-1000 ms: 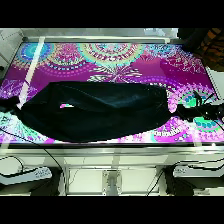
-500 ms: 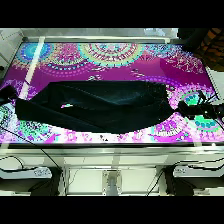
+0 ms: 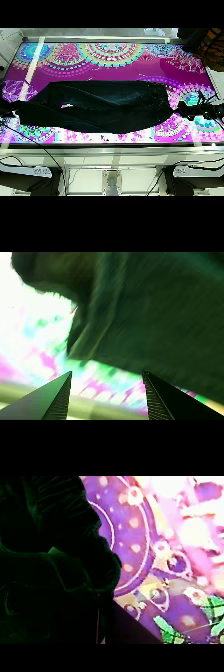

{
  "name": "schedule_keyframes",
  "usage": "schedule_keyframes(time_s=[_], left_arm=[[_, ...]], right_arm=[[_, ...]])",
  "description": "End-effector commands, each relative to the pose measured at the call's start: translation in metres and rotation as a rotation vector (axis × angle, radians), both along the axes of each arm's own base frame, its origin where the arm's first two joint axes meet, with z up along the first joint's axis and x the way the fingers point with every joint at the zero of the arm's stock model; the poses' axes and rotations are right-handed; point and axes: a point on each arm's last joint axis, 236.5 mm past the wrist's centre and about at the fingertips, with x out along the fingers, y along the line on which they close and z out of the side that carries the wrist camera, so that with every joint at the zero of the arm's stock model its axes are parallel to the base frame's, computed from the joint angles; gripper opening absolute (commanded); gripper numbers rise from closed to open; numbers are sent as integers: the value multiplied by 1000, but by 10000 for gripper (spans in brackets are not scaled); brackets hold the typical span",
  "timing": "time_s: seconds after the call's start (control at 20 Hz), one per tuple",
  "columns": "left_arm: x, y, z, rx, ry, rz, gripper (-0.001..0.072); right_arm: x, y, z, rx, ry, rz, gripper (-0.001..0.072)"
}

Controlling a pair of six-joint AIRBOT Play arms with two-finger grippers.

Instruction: Fold the clothes and pants, and hang the long-sleeved shirts on hangers.

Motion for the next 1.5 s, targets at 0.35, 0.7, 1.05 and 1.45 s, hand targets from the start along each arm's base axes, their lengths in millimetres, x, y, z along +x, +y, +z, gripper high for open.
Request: schedule_keyframes(time_s=[0.35, 0.7, 1.05, 1.45], left_arm=[[-28, -12, -46, -91, 31, -89, 492], [-15, -1, -50, -28, -26, -102, 482], [1, 21, -25, 98, -119, -132, 481], [0, -5, -39, -20, -100, -171, 462]], right_arm=[[-9, 9, 2, 34, 27, 31, 11], [-11, 12, 2, 46, 35, 40, 11], [-11, 12, 2, 46, 36, 40, 11], [-11, 12, 2, 43, 34, 38, 11]])
